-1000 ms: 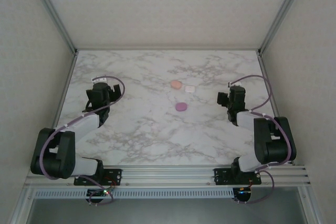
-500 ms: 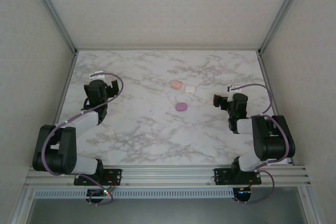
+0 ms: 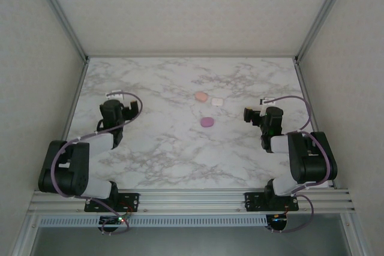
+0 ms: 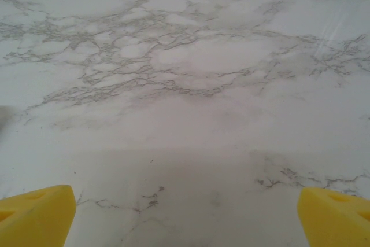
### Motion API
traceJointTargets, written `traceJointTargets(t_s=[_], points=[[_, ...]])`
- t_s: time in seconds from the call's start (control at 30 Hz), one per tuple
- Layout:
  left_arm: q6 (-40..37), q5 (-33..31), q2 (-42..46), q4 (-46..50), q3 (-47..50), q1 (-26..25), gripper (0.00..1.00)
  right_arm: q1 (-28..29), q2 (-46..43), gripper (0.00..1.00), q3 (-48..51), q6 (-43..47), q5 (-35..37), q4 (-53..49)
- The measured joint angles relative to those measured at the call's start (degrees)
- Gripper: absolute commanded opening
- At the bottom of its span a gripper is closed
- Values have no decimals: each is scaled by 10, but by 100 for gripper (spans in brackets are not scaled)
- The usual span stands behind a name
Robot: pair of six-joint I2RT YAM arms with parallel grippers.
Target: Insert the wireless bluetooth earbuds into the charging case
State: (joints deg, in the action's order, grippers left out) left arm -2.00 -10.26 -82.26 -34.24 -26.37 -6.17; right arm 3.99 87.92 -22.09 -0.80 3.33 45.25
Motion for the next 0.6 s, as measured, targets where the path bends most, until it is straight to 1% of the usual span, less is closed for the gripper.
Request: traceJointTargets(t_s=[0.17,0.33,0.6], points=[[1,26,-50,-79,43,17,100,0,0,99,0,0,0,0],[14,23,-57,-109,43,33,100,0,0,99,0,0,0,0],[20,23,-57,-123,43,33,100,0,0,99,0,0,0,0]])
